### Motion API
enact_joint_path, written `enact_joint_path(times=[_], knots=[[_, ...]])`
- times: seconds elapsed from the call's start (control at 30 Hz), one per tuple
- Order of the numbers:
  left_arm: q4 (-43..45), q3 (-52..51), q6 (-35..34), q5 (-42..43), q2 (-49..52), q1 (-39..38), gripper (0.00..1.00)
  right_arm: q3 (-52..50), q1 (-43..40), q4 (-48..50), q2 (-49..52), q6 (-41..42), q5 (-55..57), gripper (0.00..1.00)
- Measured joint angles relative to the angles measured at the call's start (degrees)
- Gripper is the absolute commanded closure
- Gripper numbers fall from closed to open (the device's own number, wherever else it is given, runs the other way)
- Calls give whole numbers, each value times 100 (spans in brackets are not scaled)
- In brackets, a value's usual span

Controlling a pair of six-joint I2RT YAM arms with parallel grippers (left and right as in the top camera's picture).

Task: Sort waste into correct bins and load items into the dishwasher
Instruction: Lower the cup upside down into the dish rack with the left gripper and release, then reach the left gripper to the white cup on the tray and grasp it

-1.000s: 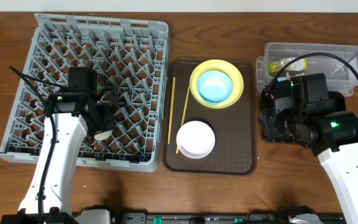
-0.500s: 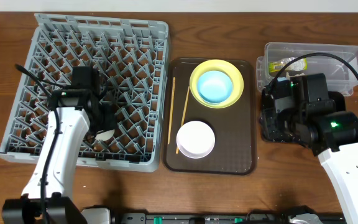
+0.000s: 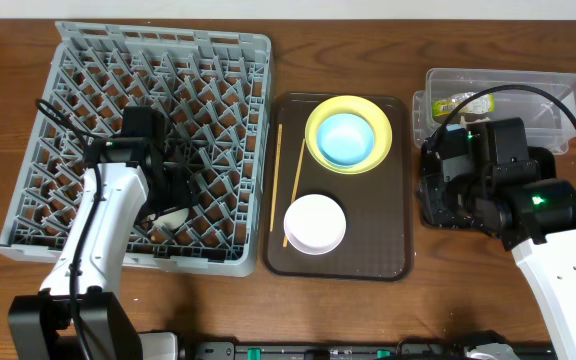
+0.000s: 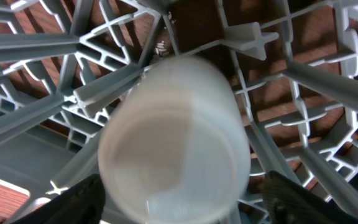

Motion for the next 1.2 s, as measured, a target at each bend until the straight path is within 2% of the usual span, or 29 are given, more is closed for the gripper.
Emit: enact_joint_path(times=[0.23,0.3,0.4,0.43,0.5,0.63,0.8,0.97,1.2], knots=[[-107,0,4,7,-55,0,17,0,0,0,0,2,0,57],[-136,2,7,28,-192,0,17,0,0,-2,0,35,2,53],[-105,13,13,192,-640,-28,17,0,-31,-11,0,136,9,51],[-46,15,22,310,-831,-55,17,0,-44,-20,0,199,48,48],[96,46,63,570,-1213,-173,17,0,-136,-46,0,380,140,35],[457,127,208,1047,-1849,-831,17,0,-507,-111,0,686,350,24],[739,146,297,1272,-1899,-1882,18,0,-1025,-197,0,866,459,17],[1266,146,317,1360,-1353,-2997,20,0,-1425,-275,0,988,463,15],[1937,146,330,1388,-146,-4269,23,0,-1543,-337,0,1008,463,15]])
